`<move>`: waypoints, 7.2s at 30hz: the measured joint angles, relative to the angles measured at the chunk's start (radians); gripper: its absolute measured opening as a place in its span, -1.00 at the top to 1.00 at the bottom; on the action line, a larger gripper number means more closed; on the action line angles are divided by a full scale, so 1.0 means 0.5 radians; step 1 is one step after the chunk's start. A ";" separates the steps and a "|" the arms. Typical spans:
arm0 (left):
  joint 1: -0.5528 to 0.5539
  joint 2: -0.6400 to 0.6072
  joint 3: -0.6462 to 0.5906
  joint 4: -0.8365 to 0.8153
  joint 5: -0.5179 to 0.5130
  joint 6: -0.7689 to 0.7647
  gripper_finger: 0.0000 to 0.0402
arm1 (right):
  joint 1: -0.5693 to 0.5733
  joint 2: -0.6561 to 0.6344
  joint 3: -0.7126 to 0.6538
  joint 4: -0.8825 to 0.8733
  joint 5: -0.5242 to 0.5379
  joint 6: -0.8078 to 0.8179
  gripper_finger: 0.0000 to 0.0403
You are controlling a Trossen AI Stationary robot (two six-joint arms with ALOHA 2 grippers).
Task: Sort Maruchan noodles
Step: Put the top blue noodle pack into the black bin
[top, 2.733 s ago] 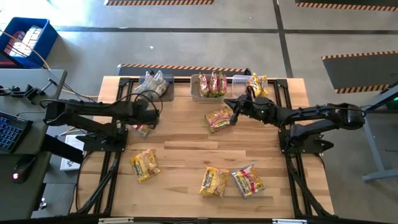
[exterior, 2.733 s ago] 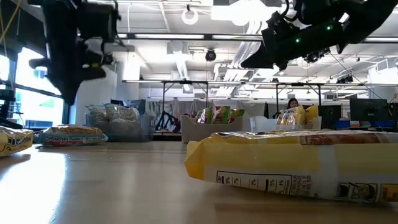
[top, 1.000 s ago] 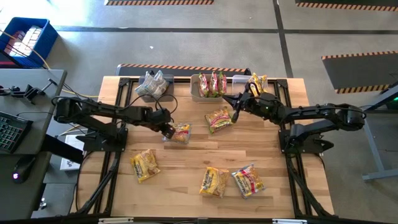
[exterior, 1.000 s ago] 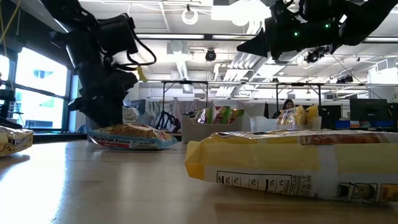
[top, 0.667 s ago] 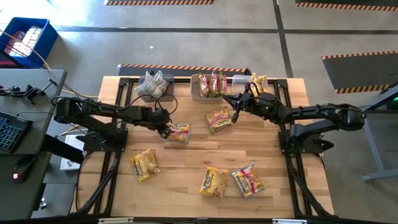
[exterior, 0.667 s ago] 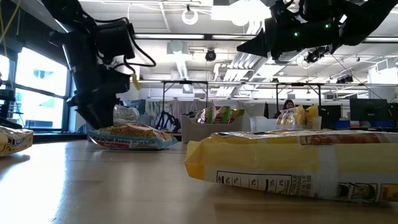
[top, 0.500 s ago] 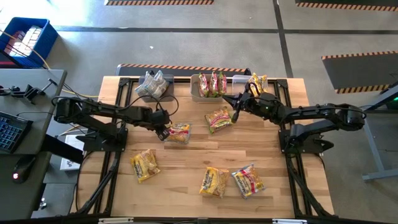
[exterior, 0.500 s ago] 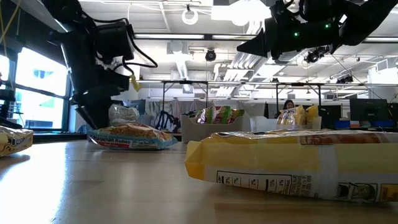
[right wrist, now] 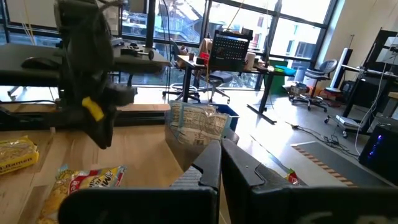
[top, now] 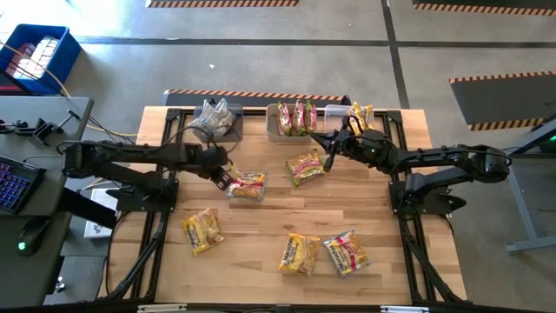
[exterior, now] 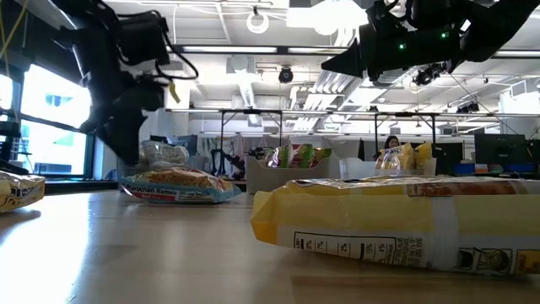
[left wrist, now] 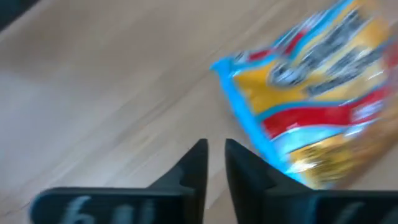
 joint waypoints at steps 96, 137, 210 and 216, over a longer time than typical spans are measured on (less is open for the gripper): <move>0.281 0.268 -0.163 1.756 1.247 0.929 1.00 | -0.026 0.623 0.247 -0.044 -0.687 0.242 0.21; 0.115 0.247 -0.163 1.765 0.746 1.028 1.00 | -0.022 1.429 0.974 -0.844 -1.519 0.229 -0.24; 0.072 -0.360 -0.163 1.393 -0.012 0.502 0.62 | 0.000 1.542 0.972 -0.448 -0.983 0.130 0.99; -0.057 -0.535 -0.163 1.215 -0.007 0.289 0.36 | 0.053 1.437 0.972 -0.375 -0.899 0.158 1.00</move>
